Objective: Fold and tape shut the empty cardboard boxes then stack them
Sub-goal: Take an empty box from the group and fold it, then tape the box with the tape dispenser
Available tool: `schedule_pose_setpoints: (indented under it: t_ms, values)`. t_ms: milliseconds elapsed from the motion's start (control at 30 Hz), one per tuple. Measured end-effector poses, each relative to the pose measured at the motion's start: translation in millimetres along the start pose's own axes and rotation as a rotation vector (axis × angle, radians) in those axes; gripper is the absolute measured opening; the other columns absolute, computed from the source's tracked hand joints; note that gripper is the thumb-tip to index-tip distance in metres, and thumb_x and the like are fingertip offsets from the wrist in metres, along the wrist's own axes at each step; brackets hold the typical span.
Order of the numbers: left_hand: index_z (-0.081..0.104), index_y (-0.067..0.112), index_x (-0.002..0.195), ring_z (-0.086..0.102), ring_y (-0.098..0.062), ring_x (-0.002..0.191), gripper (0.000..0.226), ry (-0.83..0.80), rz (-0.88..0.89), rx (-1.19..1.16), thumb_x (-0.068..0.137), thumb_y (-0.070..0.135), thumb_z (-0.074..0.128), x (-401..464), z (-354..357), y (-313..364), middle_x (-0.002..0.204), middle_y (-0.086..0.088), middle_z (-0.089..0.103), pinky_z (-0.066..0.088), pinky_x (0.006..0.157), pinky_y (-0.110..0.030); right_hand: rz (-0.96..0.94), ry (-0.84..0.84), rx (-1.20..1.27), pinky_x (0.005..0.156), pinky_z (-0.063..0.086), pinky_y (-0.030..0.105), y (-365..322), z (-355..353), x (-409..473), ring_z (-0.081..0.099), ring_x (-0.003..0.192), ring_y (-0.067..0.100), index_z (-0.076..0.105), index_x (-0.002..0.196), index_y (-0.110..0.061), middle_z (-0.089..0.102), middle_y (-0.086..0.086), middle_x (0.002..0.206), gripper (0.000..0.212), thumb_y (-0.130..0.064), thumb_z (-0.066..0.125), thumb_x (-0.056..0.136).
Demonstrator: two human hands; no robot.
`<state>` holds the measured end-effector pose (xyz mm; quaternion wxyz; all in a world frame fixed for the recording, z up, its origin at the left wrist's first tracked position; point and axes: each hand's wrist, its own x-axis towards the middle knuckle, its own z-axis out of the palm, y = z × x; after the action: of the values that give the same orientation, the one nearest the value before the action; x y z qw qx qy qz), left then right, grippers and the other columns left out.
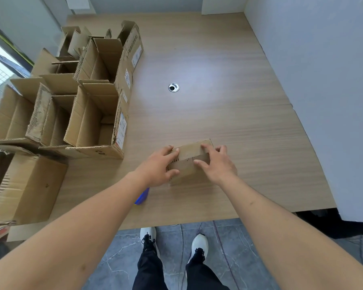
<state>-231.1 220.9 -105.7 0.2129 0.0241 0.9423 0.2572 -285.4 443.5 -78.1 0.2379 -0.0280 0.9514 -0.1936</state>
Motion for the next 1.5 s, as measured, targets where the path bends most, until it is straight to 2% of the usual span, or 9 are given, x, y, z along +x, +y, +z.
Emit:
schedule_pose_setpoints:
  t_ms: [100, 233, 367, 567, 767, 900, 1033, 1300, 1500]
  values:
    - [0.032, 0.025, 0.160, 0.024, -0.028, 0.153, 0.075, 0.045, 0.010, -0.033, 0.095, 0.036, 0.070, 0, 3, -2, 0.169, -0.001, 0.019, 0.024, 0.124, -0.041, 0.054, 0.032, -0.036, 0.086, 0.054, 0.044, -11, 4, 0, 0.061, 0.102, 0.033, 0.038, 0.140, -0.044, 0.036, 0.005, 0.126, 0.053, -0.056, 0.062, 0.093]
    - [0.028, 0.037, 0.160, 0.015, -0.030, 0.156, 0.077, 0.033, -0.039, 0.019, 0.094, 0.046, 0.068, -3, 4, -7, 0.170, 0.002, 0.013, 0.021, 0.125, -0.046, 0.049, 0.134, -0.167, 0.089, 0.050, 0.042, -17, 11, -4, 0.056, 0.107, 0.031, 0.044, 0.138, -0.045, 0.042, 0.006, 0.125, 0.052, -0.058, 0.064, 0.092]
    - [0.034, 0.044, 0.156, 0.028, -0.033, 0.149, 0.069, 0.134, -0.118, -0.009, 0.094, 0.056, 0.062, -17, -1, -8, 0.165, -0.010, 0.024, 0.031, 0.120, -0.045, -0.021, 0.207, -0.240, 0.100, 0.046, 0.043, -20, 23, -3, 0.037, 0.133, 0.031, 0.042, 0.144, -0.041, 0.020, 0.005, 0.159, 0.053, -0.053, 0.061, 0.096]
    - [0.034, 0.044, 0.152, 0.052, -0.034, 0.106, 0.054, 0.263, -0.420, -0.064, 0.102, 0.060, 0.024, -50, 22, -29, 0.113, -0.009, 0.046, 0.049, 0.093, -0.046, -0.044, 0.134, 0.010, 0.101, 0.051, 0.046, -13, 37, -5, 0.037, 0.144, 0.030, 0.032, 0.156, -0.043, 0.009, -0.012, 0.170, 0.056, -0.045, 0.052, 0.103]
    - [0.026, 0.028, 0.151, 0.052, -0.038, 0.104, 0.077, 0.197, -0.627, 0.076, 0.090, 0.044, 0.069, -63, 52, -37, 0.122, -0.016, 0.036, 0.051, 0.082, -0.046, -0.070, 0.208, -0.012, 0.090, 0.054, 0.041, -8, 42, -5, 0.046, 0.137, 0.026, 0.039, 0.153, -0.045, 0.014, -0.014, 0.169, 0.053, -0.051, 0.051, 0.102]
    - [0.012, 0.031, 0.155, 0.047, -0.036, 0.112, 0.097, 0.185, -0.765, 0.143, 0.085, 0.051, 0.075, -65, 60, -31, 0.128, -0.018, 0.037, 0.048, 0.086, -0.043, -0.079, 0.228, -0.021, 0.084, 0.051, 0.036, -6, 46, -4, 0.048, 0.137, 0.024, 0.040, 0.152, -0.045, 0.013, -0.016, 0.169, 0.052, -0.052, 0.051, 0.102]
    - [0.004, 0.033, 0.160, 0.050, -0.033, 0.112, 0.102, 0.207, -0.731, 0.195, 0.087, 0.047, 0.075, -75, 69, -33, 0.122, -0.016, 0.046, 0.046, 0.089, -0.040, -0.064, 0.221, 0.011, 0.089, 0.050, 0.036, -9, 47, -5, 0.046, 0.140, 0.024, 0.040, 0.152, -0.045, 0.013, -0.015, 0.169, 0.051, -0.048, 0.053, 0.102]
    - [0.005, 0.023, 0.160, 0.054, -0.039, 0.113, 0.107, 0.273, -0.776, -0.012, 0.086, 0.040, 0.079, -83, 76, -42, 0.133, -0.019, 0.032, 0.052, 0.090, -0.048, -0.058, 0.242, 0.002, 0.088, 0.047, 0.035, -15, 52, -11, 0.045, 0.139, 0.024, 0.040, 0.152, -0.044, 0.014, -0.014, 0.169, 0.051, -0.048, 0.054, 0.103]
    - [-0.009, 0.037, 0.161, 0.054, -0.034, 0.120, 0.104, 0.267, -0.615, 0.086, 0.092, 0.049, 0.067, -87, 85, -61, 0.131, -0.016, 0.050, 0.044, 0.096, -0.046, -0.063, 0.239, -0.001, 0.092, 0.049, 0.038, -16, 59, -17, 0.043, 0.141, 0.024, 0.039, 0.153, -0.044, 0.014, -0.014, 0.169, 0.053, -0.051, 0.052, 0.102]
